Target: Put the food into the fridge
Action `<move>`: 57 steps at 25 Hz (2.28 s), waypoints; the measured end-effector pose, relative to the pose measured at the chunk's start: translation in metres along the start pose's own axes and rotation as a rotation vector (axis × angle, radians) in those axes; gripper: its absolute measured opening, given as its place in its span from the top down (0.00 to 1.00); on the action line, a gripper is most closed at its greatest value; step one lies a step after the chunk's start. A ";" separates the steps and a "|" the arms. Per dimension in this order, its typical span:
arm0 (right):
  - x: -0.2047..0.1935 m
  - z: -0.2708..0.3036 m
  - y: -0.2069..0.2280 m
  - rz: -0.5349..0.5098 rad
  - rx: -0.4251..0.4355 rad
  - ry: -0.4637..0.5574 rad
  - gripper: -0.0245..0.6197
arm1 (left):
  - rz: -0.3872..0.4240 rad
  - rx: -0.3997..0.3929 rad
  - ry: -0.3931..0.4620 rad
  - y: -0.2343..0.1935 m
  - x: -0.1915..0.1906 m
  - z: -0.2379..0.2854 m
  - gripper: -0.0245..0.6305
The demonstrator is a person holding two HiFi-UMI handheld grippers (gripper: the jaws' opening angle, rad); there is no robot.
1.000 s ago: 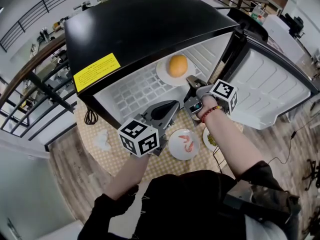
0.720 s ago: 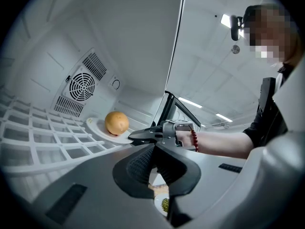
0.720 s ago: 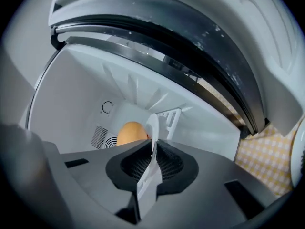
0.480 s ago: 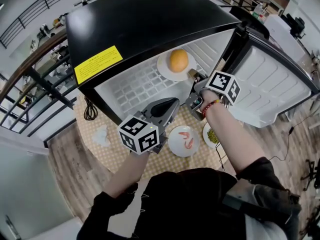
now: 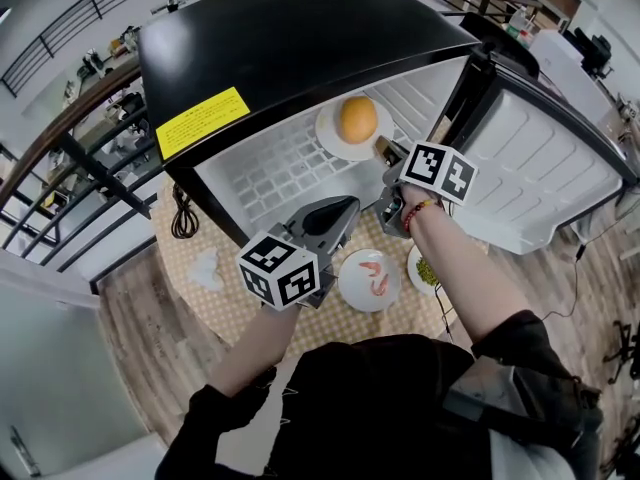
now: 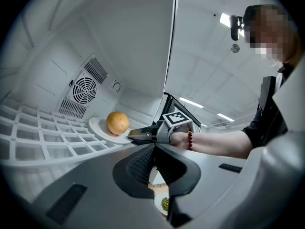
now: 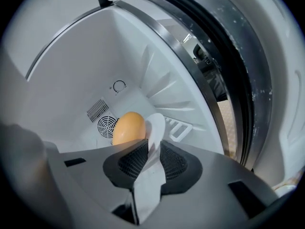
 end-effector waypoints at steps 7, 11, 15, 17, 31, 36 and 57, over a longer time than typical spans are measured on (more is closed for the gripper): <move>0.001 0.002 -0.006 -0.138 -0.036 -0.009 0.82 | -0.002 0.009 0.015 0.001 0.002 -0.006 0.94; 0.002 0.002 -0.009 -0.205 -0.063 -0.012 0.80 | 0.002 0.010 0.010 0.002 0.002 -0.009 0.94; 0.003 0.002 -0.012 -0.271 -0.087 -0.023 0.80 | 0.003 0.014 0.010 0.003 0.001 -0.011 0.94; 0.003 0.002 -0.013 -0.287 -0.100 -0.026 0.79 | 0.003 0.015 0.011 0.003 0.001 -0.011 0.94; 0.001 -0.004 -0.017 -0.297 -0.164 -0.036 0.77 | 0.002 0.005 0.017 0.011 0.001 -0.016 0.94; -0.001 -0.007 -0.019 -0.291 -0.198 -0.032 0.77 | 0.001 -0.002 0.014 0.011 0.001 -0.019 0.94; -0.010 -0.010 -0.023 -0.275 -0.343 0.022 0.76 | 0.036 -0.087 -0.059 0.011 0.000 -0.040 0.94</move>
Point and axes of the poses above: the fingertips, and each gripper's own axes: z forward along the fingers, y to its right, x out of its top, the point moved 6 cm from there along -z, backward along the fingers, and after that the axes turned 10 degrees about -z, right-handed, at the moved point
